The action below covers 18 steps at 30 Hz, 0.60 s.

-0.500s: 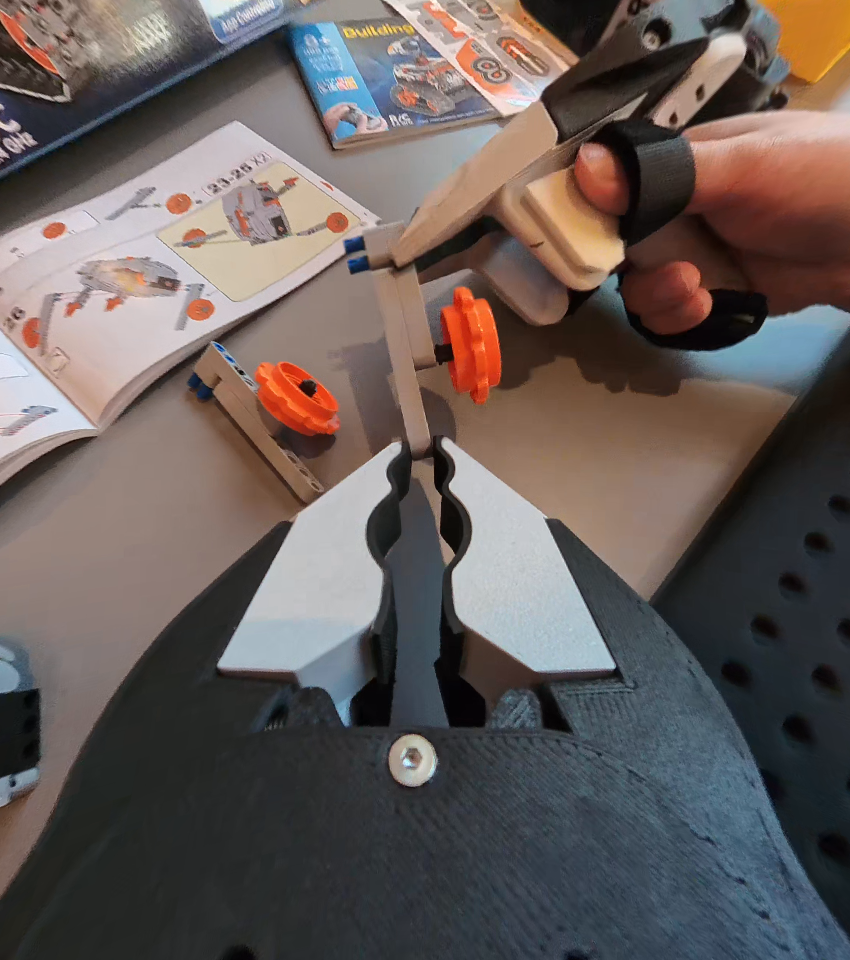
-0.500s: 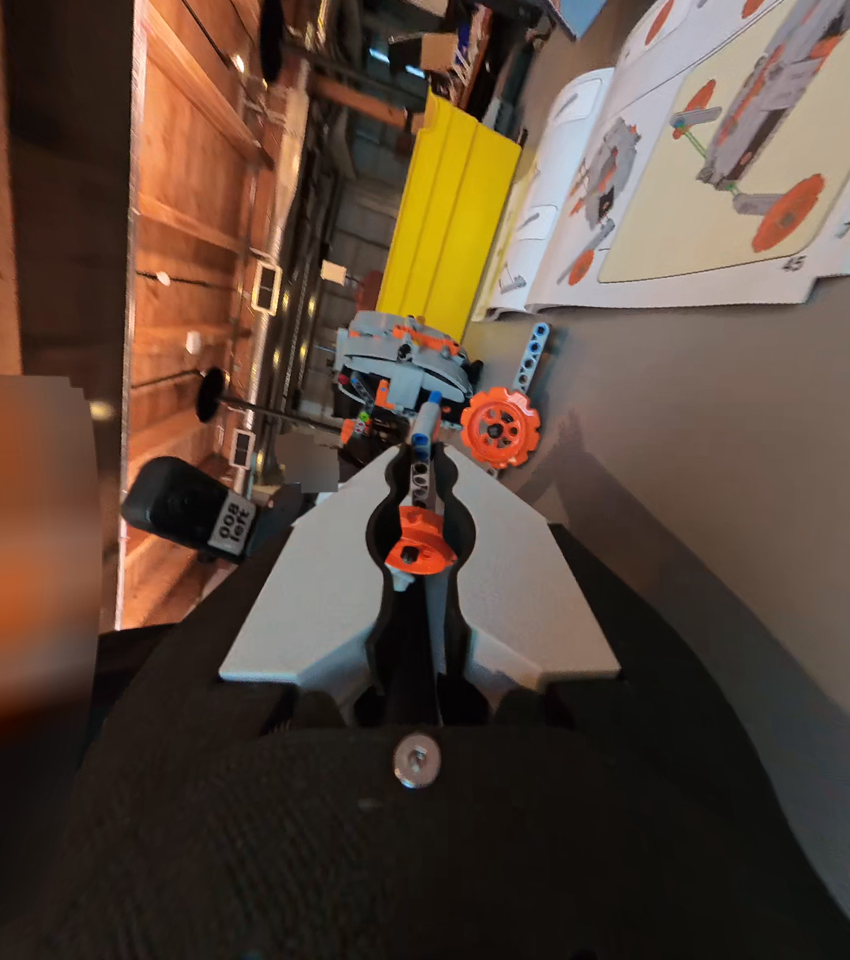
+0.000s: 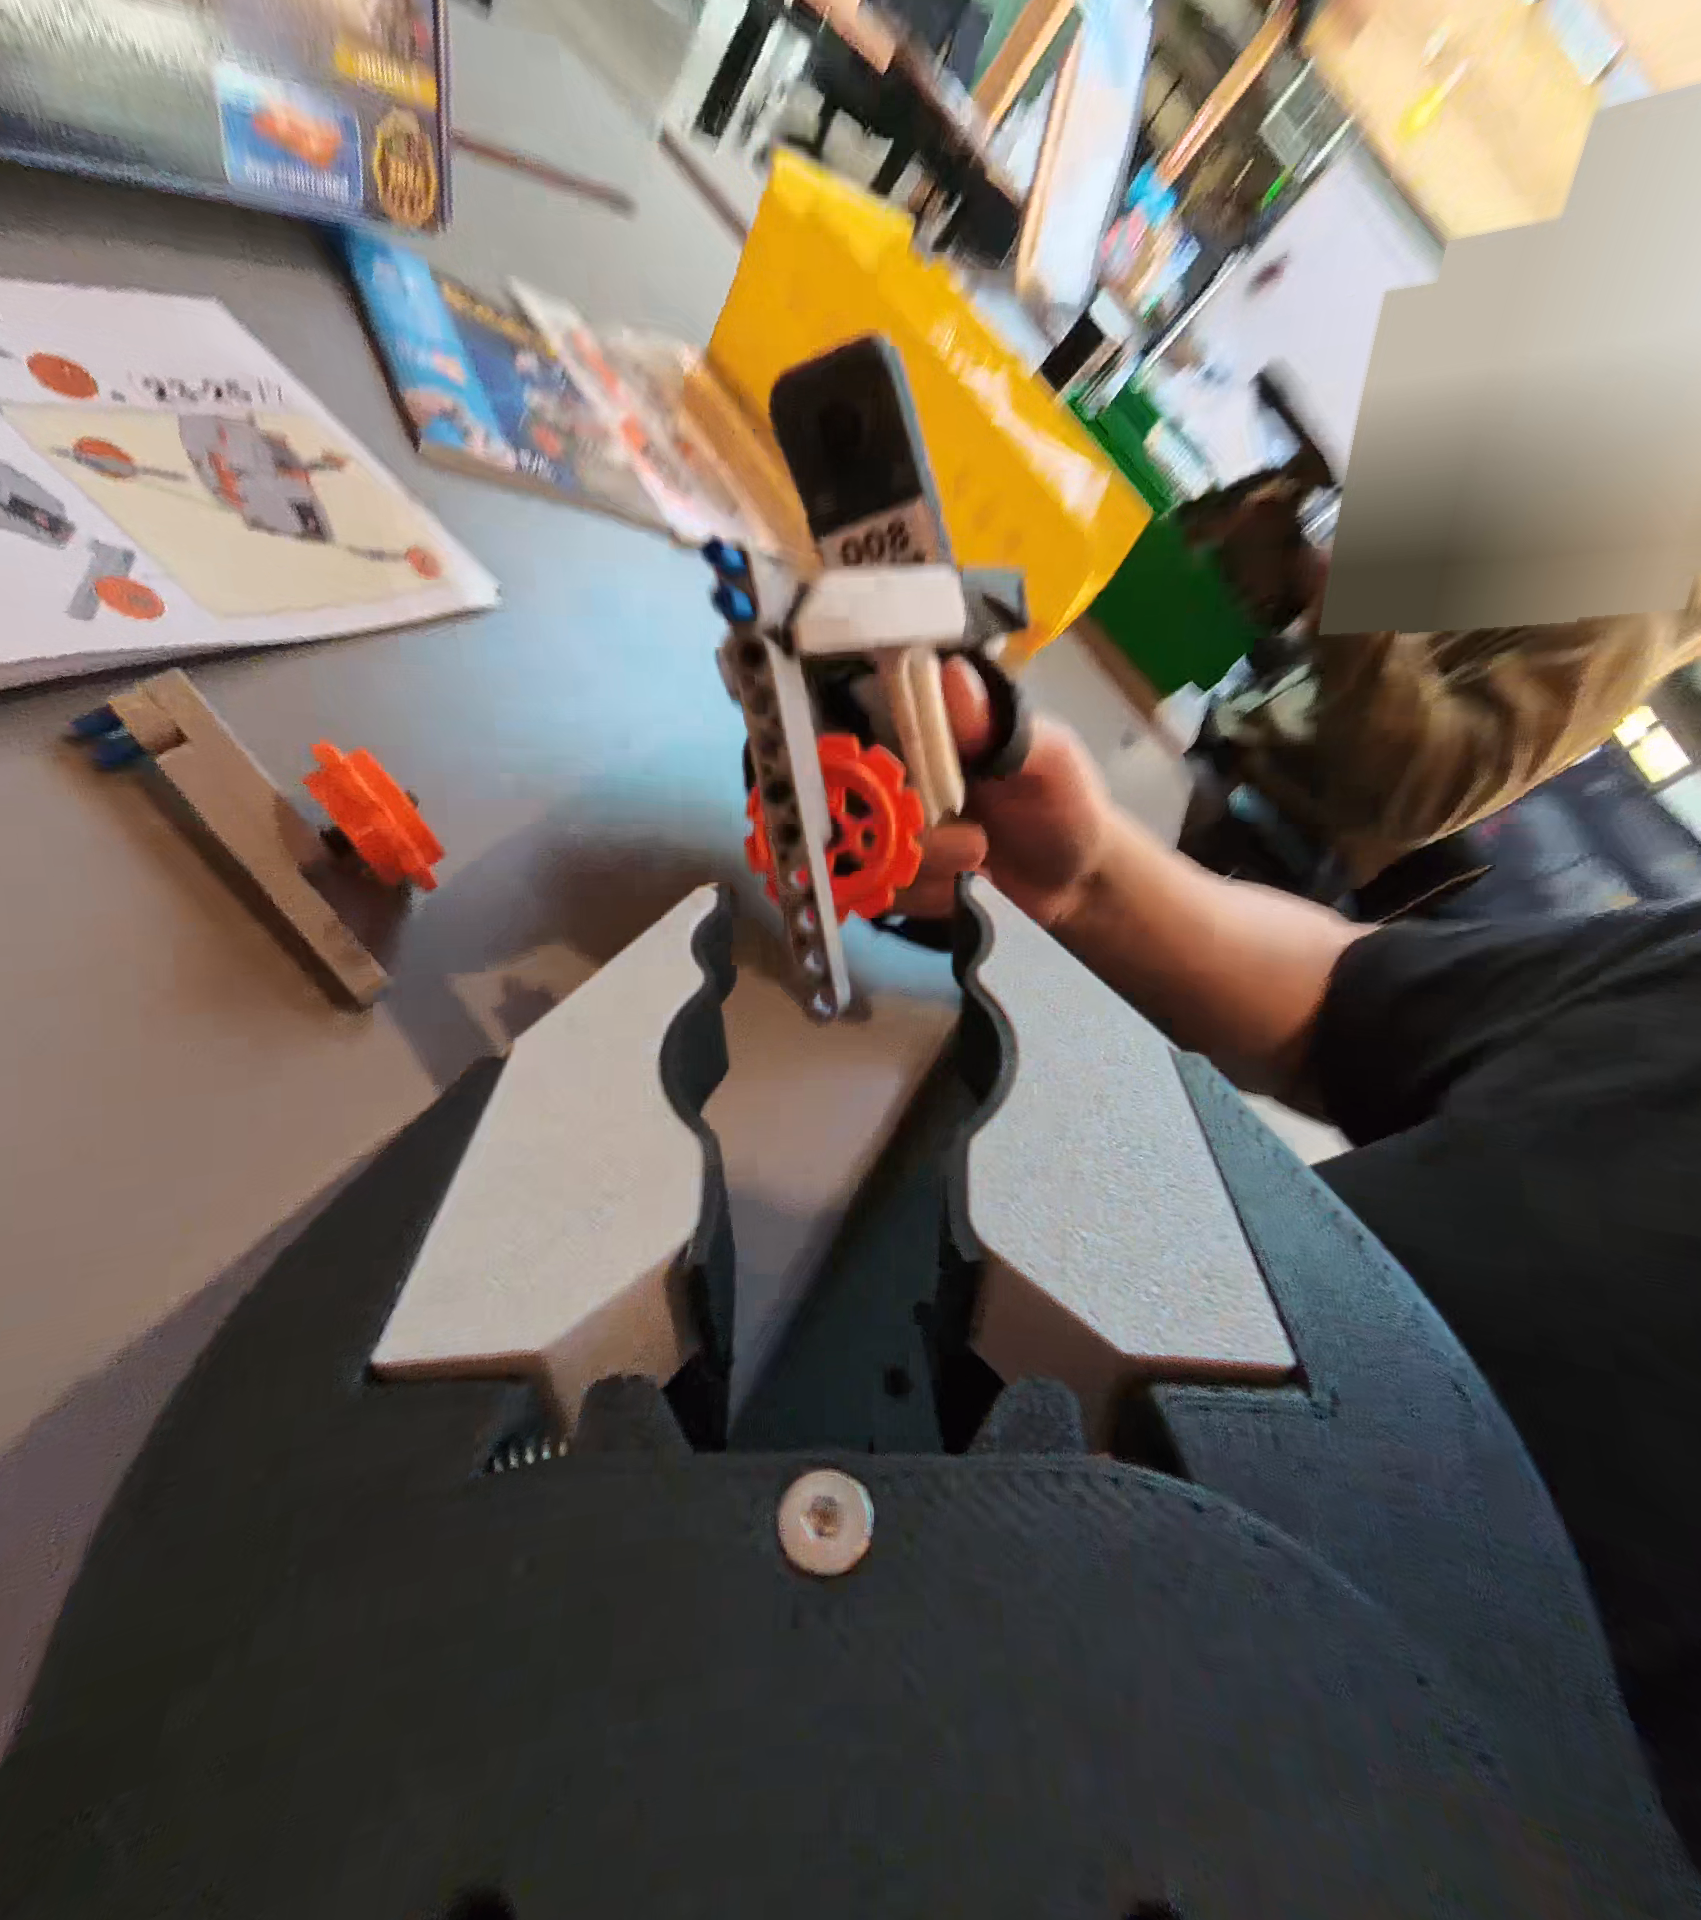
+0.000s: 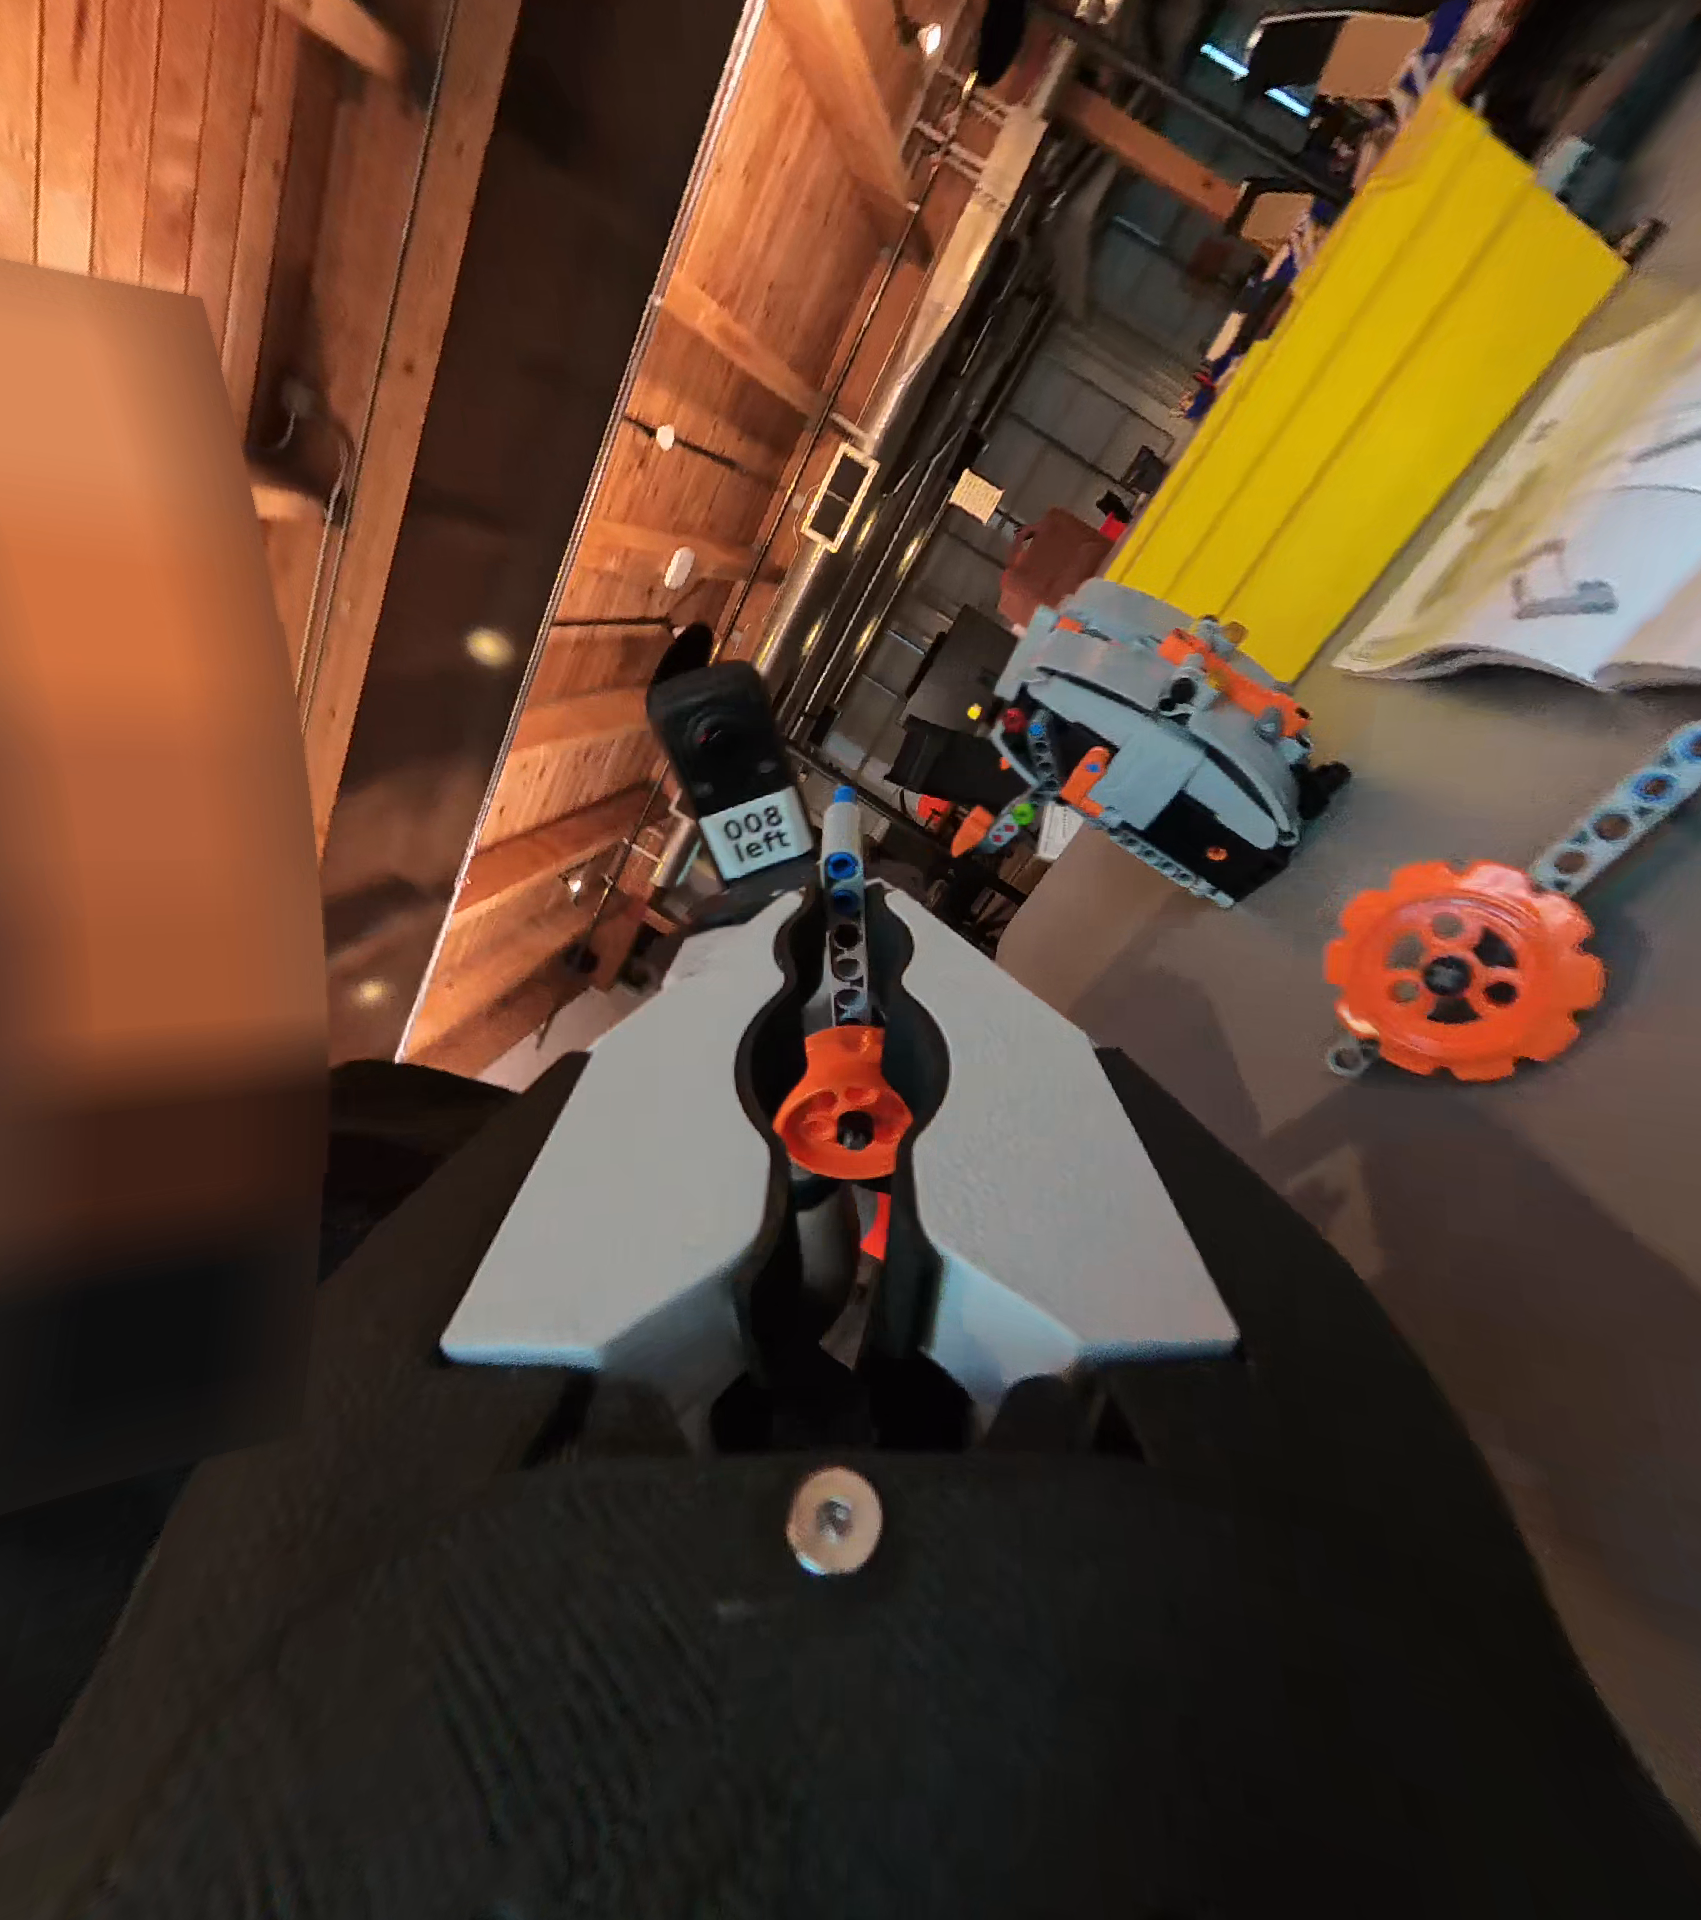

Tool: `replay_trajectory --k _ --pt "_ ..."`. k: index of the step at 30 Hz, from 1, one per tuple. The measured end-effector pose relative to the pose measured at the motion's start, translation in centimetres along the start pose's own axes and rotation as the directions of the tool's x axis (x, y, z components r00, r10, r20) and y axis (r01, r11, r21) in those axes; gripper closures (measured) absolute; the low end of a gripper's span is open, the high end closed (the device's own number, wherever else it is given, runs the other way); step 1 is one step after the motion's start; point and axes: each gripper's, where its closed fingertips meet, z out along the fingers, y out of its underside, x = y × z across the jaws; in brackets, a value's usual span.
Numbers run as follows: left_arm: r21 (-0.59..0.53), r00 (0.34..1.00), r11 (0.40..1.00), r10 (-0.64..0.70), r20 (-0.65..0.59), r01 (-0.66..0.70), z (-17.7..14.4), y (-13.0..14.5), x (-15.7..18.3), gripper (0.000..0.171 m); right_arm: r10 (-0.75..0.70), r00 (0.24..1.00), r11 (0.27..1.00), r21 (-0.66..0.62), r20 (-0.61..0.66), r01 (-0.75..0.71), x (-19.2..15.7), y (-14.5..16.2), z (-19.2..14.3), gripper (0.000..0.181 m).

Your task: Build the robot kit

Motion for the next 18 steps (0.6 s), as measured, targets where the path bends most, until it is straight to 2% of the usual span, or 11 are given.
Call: replay_trajectory --k 2,5,8,9,10,15,18 --pt "0.030 0.998 0.999 -0.019 -0.059 0.021 -0.8 -0.6 0.4 0.144 -0.038 0.999 0.999 -0.008 0.037 0.039 -0.9 0.2 0.5 0.176" --pt "-0.006 0.994 0.998 -0.056 -0.089 0.056 -0.9 0.2 0.1 0.140 -0.077 0.996 0.996 -0.034 0.051 0.079 -1.3 0.9 1.2 0.176" --pt "-0.023 0.977 0.993 -0.118 -0.176 0.116 -0.7 0.8 0.9 0.147 -0.078 0.995 0.996 -0.039 0.065 0.080 -1.5 1.2 1.5 0.176" --pt "-0.024 0.971 0.991 -0.136 -0.196 0.134 -0.7 1.0 1.0 0.151 -0.074 0.995 0.996 -0.046 0.065 0.077 -1.4 1.4 1.7 0.176" --pt "-0.024 0.967 0.989 -0.146 -0.207 0.144 -0.7 1.1 1.0 0.162 -0.074 0.995 0.996 -0.049 0.068 0.078 -1.4 1.5 1.8 0.176" --pt "-0.008 0.969 0.988 -0.153 -0.193 0.154 -1.2 1.2 0.3 0.166 -0.075 0.995 0.997 -0.027 0.066 0.077 -1.2 1.5 2.4 0.174" --pt "-0.009 0.973 0.987 -0.157 -0.169 0.158 -1.4 1.3 -0.2 0.166 -0.045 0.995 0.999 0.000 0.088 0.045 -1.3 1.3 2.9 0.159"
